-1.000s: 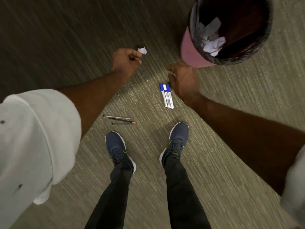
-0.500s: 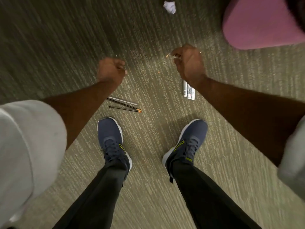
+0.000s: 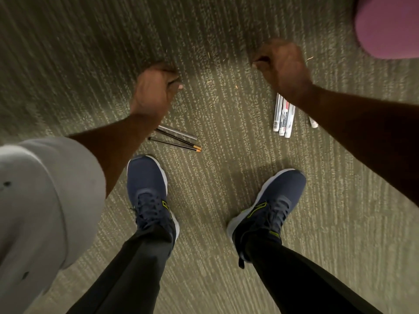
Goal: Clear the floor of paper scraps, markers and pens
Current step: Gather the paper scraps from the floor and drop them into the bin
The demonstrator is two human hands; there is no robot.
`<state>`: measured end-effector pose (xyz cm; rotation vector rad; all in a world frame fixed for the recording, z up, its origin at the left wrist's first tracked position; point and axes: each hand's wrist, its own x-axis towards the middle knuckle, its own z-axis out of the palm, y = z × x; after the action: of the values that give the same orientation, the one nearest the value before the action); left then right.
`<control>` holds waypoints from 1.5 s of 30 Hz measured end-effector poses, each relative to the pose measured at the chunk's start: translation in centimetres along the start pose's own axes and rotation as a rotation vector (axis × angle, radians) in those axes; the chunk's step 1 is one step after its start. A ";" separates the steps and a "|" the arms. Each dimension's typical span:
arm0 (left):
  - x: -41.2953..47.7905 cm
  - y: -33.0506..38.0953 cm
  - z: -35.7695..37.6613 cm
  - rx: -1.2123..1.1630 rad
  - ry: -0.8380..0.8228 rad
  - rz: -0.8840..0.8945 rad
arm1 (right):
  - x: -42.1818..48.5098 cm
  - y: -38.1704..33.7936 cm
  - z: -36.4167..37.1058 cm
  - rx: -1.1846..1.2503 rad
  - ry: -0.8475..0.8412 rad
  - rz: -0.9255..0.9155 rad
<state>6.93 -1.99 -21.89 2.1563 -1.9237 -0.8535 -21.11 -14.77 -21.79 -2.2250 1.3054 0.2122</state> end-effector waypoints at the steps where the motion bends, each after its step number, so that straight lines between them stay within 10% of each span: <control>1: 0.3 0.0 -0.2 0.013 -0.013 0.000 | 0.2 0.0 0.0 0.008 0.008 0.005; 18: 1.5 0.8 -0.2 -0.066 -0.030 -0.052 | -4.6 -7.5 5.9 0.456 0.216 0.503; 34: 5.9 6.3 -0.1 0.018 -0.129 0.124 | -4.8 -2.5 1.5 0.420 0.443 0.445; 45: 7.0 5.9 -1.4 0.080 -0.230 0.217 | -3.7 7.6 -3.2 -0.041 0.082 0.208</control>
<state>2.61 -10.04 -20.34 1.9129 -2.2867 -1.0372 -29.84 -16.55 -20.51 -2.1506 1.5920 0.2283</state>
